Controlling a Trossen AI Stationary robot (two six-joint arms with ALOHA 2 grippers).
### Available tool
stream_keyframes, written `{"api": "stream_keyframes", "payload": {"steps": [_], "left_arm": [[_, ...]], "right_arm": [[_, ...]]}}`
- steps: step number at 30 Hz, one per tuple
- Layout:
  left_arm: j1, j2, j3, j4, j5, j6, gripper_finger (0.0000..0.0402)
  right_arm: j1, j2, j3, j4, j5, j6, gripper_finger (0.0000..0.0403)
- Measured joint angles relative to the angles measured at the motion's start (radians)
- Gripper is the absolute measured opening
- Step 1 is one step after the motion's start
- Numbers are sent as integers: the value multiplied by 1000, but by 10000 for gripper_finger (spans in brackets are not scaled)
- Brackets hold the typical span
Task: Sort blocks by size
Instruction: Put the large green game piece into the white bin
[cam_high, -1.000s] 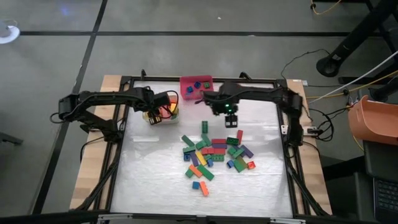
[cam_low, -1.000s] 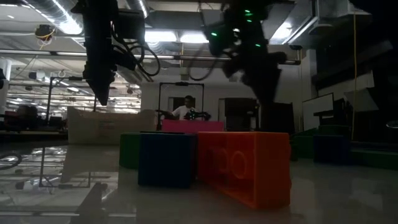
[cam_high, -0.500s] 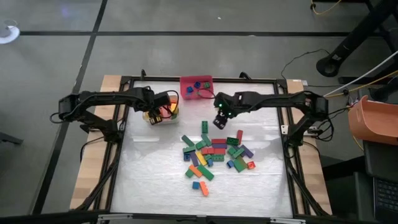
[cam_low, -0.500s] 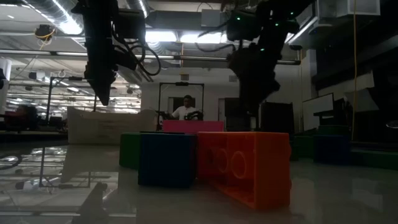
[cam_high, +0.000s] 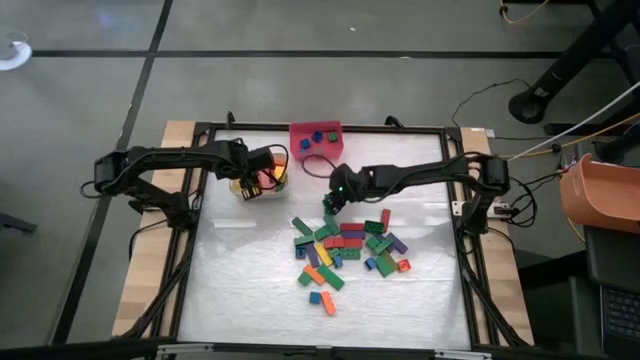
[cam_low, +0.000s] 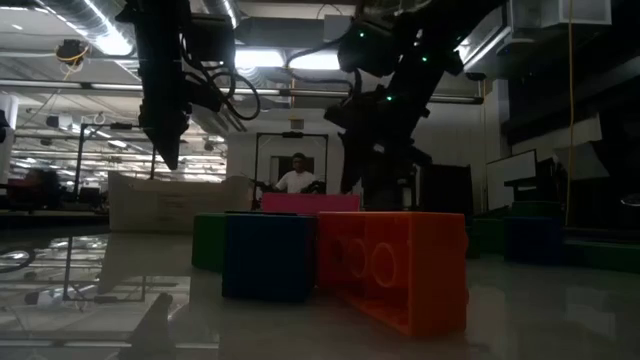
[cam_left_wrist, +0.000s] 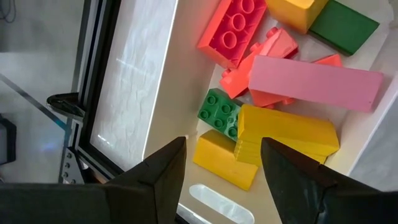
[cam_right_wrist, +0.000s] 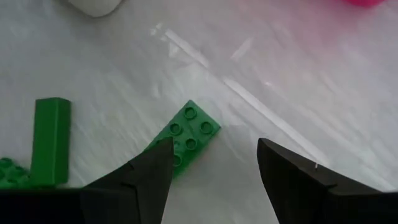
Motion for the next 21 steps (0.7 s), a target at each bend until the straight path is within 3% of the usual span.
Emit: {"api": "stream_keyframes", "payload": {"steps": [10,21], "left_arm": [[0,0,0,-1,0,-26,196],[0,0,0,1,0,-26,196]], "right_arm": [[94,9,0,38,221,156,232],[134,115,1,166,270,167,232]]}}
